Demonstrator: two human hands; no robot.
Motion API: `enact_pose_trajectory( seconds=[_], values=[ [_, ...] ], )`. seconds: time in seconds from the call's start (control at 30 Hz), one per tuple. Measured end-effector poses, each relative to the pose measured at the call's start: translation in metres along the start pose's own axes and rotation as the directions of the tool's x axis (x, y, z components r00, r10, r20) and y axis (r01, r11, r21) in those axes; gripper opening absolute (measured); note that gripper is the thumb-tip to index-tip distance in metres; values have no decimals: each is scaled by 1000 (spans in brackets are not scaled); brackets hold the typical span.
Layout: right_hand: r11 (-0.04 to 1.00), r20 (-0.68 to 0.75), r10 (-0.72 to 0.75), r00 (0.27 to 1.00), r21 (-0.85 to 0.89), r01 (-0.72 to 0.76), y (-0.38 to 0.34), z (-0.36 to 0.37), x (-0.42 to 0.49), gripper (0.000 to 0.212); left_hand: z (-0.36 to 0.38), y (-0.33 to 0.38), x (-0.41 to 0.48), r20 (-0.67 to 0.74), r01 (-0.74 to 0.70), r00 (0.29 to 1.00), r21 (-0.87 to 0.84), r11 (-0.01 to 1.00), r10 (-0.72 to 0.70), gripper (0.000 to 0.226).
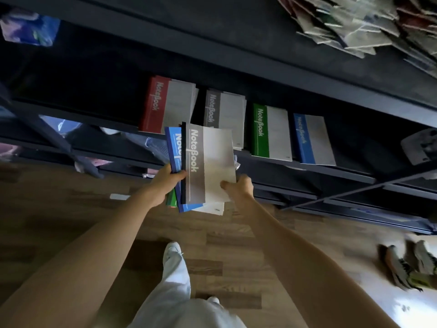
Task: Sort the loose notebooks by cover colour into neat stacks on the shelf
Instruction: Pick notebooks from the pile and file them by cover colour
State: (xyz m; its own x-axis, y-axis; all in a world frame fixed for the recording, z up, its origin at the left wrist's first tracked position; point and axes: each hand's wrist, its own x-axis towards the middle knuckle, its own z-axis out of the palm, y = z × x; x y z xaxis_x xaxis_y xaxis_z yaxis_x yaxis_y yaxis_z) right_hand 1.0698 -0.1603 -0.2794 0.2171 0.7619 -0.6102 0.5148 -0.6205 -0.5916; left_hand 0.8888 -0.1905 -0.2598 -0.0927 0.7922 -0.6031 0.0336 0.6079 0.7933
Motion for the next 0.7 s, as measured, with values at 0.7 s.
enact_pose_trajectory(
  seconds=[0.7],
  values=[
    [940,-330,-147,932,-341,27,-91,1,95,35,-82,24,52,-151,79,983,-144,986,-100,15]
  ],
)
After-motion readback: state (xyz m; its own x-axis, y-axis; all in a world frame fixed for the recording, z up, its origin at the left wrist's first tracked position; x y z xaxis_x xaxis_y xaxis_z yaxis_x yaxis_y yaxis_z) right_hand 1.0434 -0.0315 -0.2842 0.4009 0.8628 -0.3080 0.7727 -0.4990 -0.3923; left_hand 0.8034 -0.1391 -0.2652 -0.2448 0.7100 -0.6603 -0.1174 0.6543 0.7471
